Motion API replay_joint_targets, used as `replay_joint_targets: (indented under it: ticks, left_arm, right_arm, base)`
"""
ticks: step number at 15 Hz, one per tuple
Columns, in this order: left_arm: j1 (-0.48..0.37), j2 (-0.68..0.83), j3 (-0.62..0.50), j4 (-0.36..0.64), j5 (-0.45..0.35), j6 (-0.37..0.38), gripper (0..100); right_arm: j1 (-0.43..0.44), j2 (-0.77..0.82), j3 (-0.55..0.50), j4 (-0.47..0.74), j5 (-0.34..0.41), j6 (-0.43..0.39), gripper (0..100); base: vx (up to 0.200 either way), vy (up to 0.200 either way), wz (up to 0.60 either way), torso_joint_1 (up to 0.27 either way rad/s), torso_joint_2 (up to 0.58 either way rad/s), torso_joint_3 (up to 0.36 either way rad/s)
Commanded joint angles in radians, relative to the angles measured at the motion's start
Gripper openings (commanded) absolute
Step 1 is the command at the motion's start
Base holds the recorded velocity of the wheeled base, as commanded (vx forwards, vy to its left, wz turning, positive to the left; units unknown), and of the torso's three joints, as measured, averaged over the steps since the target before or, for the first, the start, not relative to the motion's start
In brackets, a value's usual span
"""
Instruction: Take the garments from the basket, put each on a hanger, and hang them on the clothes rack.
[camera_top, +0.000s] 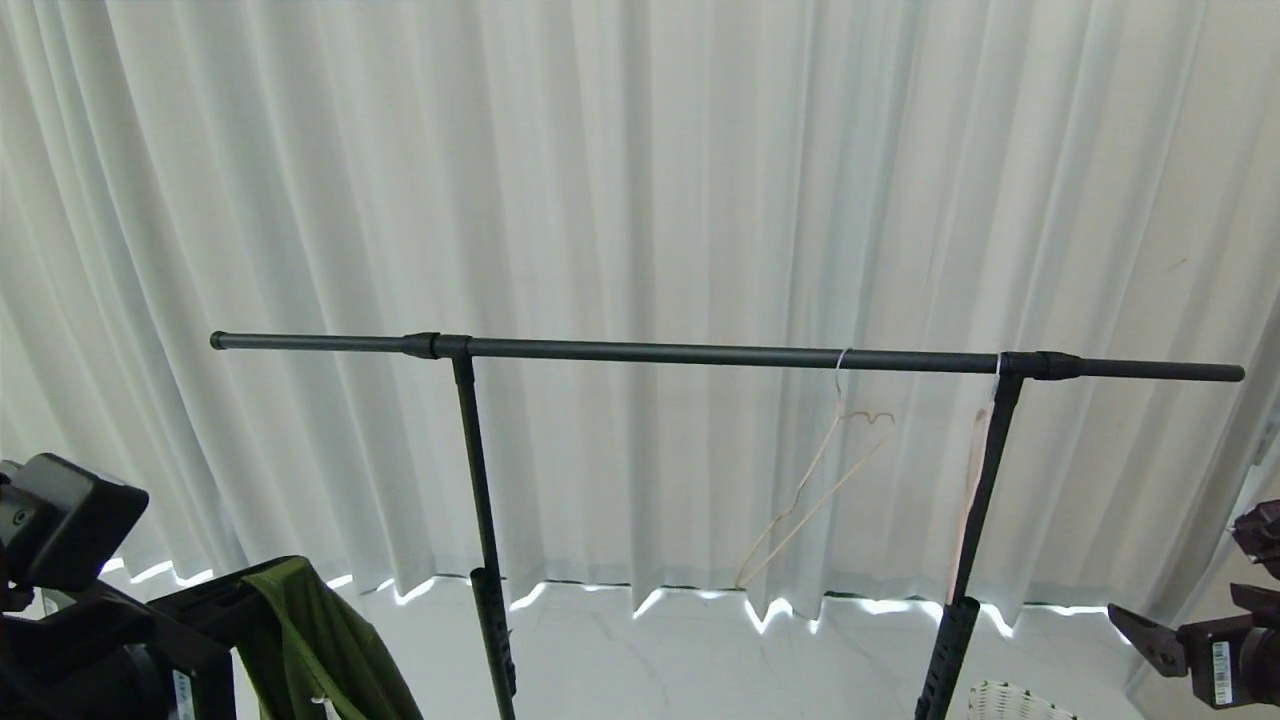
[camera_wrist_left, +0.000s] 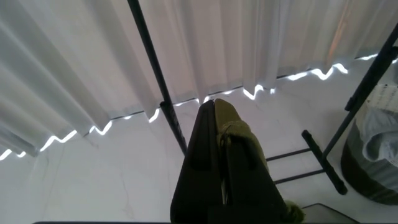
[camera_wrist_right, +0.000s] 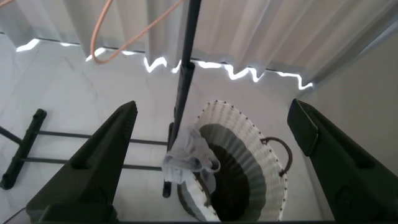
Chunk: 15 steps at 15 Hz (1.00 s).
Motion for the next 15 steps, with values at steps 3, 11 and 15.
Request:
replay_joint_targets:
  ticks: [3,11,15]
  left_arm:
    - [0.0,0.0,0.002,-0.001,0.0,0.0,0]
    - [0.0,-0.041,0.029,-0.001,0.002,0.07,0]
    - [0.001,-0.081,0.029,-0.001,0.002,0.067,0]
  right_arm:
    - [0.005,0.021,0.007,-0.001,-0.001,-0.033,100]
    - [0.045,0.038,-0.03,-0.001,-0.003,0.041,100]
    - [0.1,0.067,-0.178,0.024,-0.011,0.159,100]
  base:
    - [0.2,0.0,0.0,-0.002,0.0,0.004]
    - [0.075,0.0,0.0,-0.001,0.0,0.002]
    - [0.0,0.0,0.0,0.0,0.0,0.0]
